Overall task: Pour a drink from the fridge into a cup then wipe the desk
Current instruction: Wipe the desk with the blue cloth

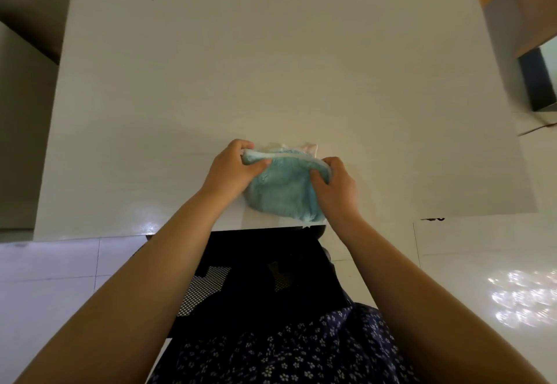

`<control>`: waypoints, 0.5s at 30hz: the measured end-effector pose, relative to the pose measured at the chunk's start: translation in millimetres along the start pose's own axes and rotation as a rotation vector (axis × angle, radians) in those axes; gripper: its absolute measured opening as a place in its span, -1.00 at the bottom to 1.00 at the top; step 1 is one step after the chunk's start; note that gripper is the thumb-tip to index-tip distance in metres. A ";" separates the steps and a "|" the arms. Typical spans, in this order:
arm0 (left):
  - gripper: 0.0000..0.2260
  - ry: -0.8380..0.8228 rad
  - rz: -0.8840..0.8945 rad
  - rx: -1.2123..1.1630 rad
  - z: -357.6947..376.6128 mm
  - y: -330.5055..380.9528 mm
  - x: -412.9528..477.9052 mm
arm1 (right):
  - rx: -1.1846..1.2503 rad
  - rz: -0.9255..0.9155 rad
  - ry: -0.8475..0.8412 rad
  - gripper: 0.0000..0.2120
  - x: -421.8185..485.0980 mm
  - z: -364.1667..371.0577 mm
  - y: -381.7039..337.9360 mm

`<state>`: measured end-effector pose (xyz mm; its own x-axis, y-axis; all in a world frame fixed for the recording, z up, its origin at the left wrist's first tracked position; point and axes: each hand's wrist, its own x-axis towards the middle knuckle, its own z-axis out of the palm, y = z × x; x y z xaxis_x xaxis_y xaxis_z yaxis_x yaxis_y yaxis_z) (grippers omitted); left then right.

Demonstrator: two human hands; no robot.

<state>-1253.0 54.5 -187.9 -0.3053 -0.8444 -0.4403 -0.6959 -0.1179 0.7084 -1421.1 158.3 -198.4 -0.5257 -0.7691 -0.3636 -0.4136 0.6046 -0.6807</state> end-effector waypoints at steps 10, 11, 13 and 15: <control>-0.29 0.010 -0.234 0.060 12.3 -29.0 -25.8 | -0.314 -0.097 -0.057 -0.53 -23.2 8.7 15.2; -0.32 -0.019 -0.257 0.034 14.5 -28.8 -25.9 | -0.318 -0.083 -0.106 -0.49 -25.3 11.1 16.3; -0.41 -0.046 -0.277 0.009 20.2 -26.0 -23.6 | -0.304 -0.066 -0.120 -0.46 -24.8 17.4 14.7; -0.45 -0.034 -0.252 0.020 26.5 -23.0 -21.7 | -0.345 -0.082 -0.091 -0.50 -22.5 25.3 9.9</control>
<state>-1247.6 89.3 -209.2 -0.1419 -0.7714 -0.6203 -0.7651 -0.3121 0.5632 -1394.6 176.4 -213.1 -0.4181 -0.8241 -0.3822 -0.6864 0.5622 -0.4613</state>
